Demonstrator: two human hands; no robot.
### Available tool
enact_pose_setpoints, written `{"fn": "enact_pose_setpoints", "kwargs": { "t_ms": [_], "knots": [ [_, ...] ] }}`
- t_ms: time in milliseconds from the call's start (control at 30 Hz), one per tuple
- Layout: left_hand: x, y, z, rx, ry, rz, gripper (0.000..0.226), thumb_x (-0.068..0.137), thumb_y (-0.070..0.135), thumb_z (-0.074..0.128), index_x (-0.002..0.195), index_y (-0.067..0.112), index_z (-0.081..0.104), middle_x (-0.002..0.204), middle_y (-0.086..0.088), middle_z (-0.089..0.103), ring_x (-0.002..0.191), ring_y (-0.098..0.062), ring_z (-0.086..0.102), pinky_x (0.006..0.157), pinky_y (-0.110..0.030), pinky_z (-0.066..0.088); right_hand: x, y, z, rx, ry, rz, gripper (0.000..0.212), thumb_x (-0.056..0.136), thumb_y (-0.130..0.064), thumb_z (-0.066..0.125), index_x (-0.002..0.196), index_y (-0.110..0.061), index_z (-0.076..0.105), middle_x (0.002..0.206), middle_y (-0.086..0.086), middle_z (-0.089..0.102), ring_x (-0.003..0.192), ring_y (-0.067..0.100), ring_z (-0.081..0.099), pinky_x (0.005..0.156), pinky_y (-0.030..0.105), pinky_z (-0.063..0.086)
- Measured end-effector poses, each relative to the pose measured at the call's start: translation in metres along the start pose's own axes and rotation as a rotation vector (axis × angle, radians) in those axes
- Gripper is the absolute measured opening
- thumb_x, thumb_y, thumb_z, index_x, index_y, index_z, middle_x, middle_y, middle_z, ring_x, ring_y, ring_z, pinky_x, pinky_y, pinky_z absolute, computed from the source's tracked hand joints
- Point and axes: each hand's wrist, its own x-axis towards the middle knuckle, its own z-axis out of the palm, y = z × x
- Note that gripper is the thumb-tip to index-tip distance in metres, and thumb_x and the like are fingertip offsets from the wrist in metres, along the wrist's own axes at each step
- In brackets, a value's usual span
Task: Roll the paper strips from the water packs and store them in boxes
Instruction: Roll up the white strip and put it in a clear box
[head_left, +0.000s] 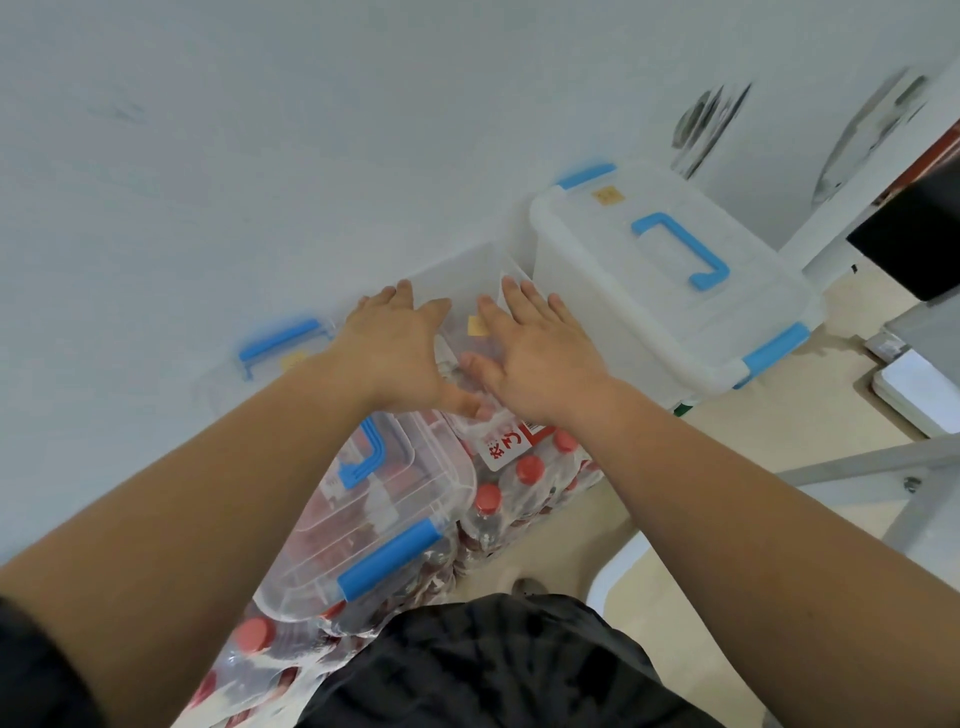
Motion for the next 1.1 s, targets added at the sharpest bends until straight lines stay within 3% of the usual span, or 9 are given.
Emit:
{"fn": "enact_pose_setpoints", "kwargs": {
  "t_ms": [233,467,633,733,800,967,1100],
  "knots": [
    [0.004,0.002,-0.002,0.053,0.001,0.005,0.144,0.041,0.099,0.055,0.158,0.031,0.006,0.167,-0.014,0.008,0.153,-0.032,0.01,0.124,-0.048,0.013,0.001,0.003,-0.003,0.007,-0.012,0.005,0.085,0.096,-0.073,0.027,0.162,-0.023,0.01,0.171,0.008,0.001,0.158,0.022,-0.002,0.128,0.042,0.0],
    [-0.006,0.001,-0.001,-0.016,0.089,0.008,0.14,0.045,0.098,0.054,0.158,0.029,0.008,0.167,-0.009,0.011,0.154,-0.03,0.011,0.124,-0.051,0.013,0.002,-0.003,-0.009,0.055,0.014,-0.02,0.077,0.099,-0.066,0.028,0.161,-0.021,0.017,0.171,0.011,0.004,0.158,0.025,-0.001,0.128,0.044,0.001],
    [-0.04,-0.011,-0.005,-0.173,0.277,-0.072,0.102,0.074,0.075,0.063,0.155,0.024,0.028,0.16,-0.004,0.033,0.147,-0.025,0.029,0.122,-0.041,0.022,0.008,-0.022,-0.021,0.108,0.036,-0.146,0.068,0.102,-0.06,0.031,0.159,-0.024,0.024,0.171,0.01,0.006,0.158,0.025,-0.001,0.128,0.045,0.001],
    [-0.072,-0.025,-0.004,-0.264,0.469,-0.152,0.063,0.087,0.049,0.066,0.142,0.022,0.05,0.142,-0.002,0.055,0.133,-0.026,0.046,0.112,-0.036,0.033,0.009,-0.045,-0.029,0.217,0.051,-0.236,0.063,0.102,-0.056,0.039,0.155,-0.022,0.036,0.169,0.012,0.014,0.157,0.029,0.004,0.128,0.046,0.004],
    [-0.094,-0.038,0.001,-0.27,0.549,-0.221,0.048,0.089,0.041,0.067,0.132,0.021,0.06,0.133,-0.002,0.062,0.125,-0.027,0.053,0.107,-0.035,0.038,0.007,-0.068,-0.032,0.237,0.053,-0.308,0.06,0.101,-0.053,0.045,0.151,-0.021,0.042,0.168,0.012,0.02,0.157,0.031,0.009,0.127,0.046,0.007],
    [-0.147,-0.091,0.023,-0.317,0.64,-0.372,0.033,0.091,0.033,0.066,0.122,0.02,0.066,0.123,-0.003,0.066,0.12,-0.028,0.056,0.101,-0.036,0.041,-0.003,-0.144,-0.038,0.229,-0.001,-0.448,0.057,0.098,-0.053,0.052,0.146,-0.022,0.049,0.166,0.01,0.025,0.155,0.031,0.016,0.126,0.044,0.013],
    [-0.192,-0.145,0.053,-0.34,0.685,-0.465,0.026,0.094,0.027,0.062,0.118,0.02,0.068,0.122,-0.002,0.067,0.12,-0.028,0.055,0.101,-0.037,0.041,-0.019,-0.21,-0.034,0.143,-0.096,-0.539,0.059,0.098,-0.055,0.05,0.15,-0.027,0.043,0.166,0.005,0.024,0.155,0.028,0.015,0.126,0.041,0.013]
  ]
}}
